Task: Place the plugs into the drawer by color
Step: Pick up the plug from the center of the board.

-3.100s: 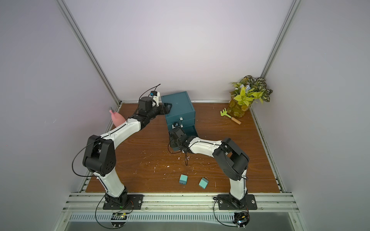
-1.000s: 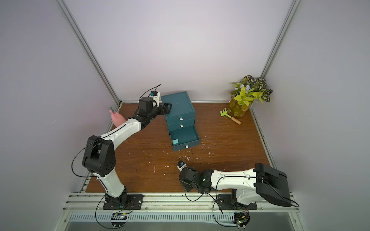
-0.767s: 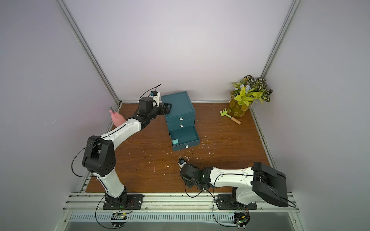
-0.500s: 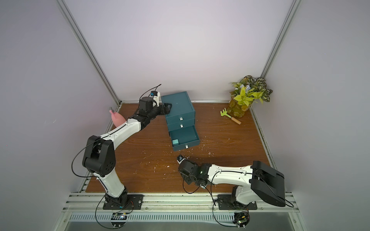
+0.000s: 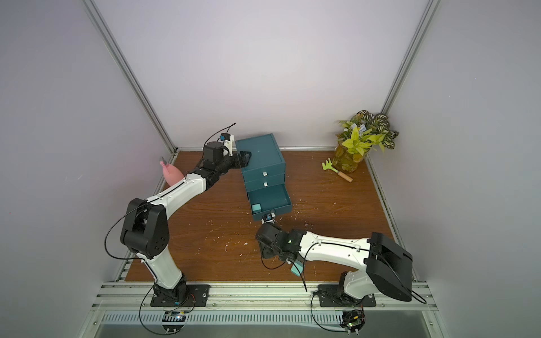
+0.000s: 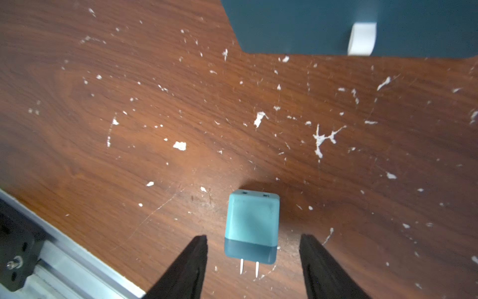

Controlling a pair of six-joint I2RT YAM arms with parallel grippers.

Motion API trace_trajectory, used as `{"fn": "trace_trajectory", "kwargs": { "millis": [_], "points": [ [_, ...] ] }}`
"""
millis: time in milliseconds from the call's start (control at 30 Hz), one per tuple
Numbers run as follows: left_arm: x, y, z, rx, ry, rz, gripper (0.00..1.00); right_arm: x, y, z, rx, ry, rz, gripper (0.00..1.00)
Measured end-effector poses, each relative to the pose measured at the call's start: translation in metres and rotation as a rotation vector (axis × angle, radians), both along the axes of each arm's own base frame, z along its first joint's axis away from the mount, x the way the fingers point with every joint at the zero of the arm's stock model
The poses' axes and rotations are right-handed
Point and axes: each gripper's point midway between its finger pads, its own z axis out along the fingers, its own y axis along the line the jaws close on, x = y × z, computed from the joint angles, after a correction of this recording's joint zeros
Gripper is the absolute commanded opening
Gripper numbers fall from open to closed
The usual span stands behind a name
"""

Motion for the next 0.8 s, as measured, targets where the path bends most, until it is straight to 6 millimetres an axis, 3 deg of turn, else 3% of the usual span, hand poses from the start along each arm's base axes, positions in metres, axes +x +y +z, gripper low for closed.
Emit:
{"fn": "trace_trajectory", "kwargs": {
  "millis": [167, 333, 600, 800],
  "points": [
    [0.0, 0.0, 0.0, 0.0, 0.001, 0.0, 0.83, -0.005, 0.002, -0.025, -0.066, 0.061, 0.016, 0.66],
    [0.0, 0.0, 0.0, -0.001, 0.001, 0.0, 0.83, -0.005, 0.003, -0.032, -0.069, 0.083, 0.021, 0.64],
    [0.0, 0.0, 0.0, -0.001, 0.001, 0.0, 0.83, 0.0, 0.001, -0.045, -0.1, 0.09, 0.022, 0.49],
    [0.0, 0.0, 0.0, -0.001, 0.002, 0.0, 0.83, 0.005, 0.004, -0.038, -0.105, 0.072, 0.03, 0.39]
  ]
}}
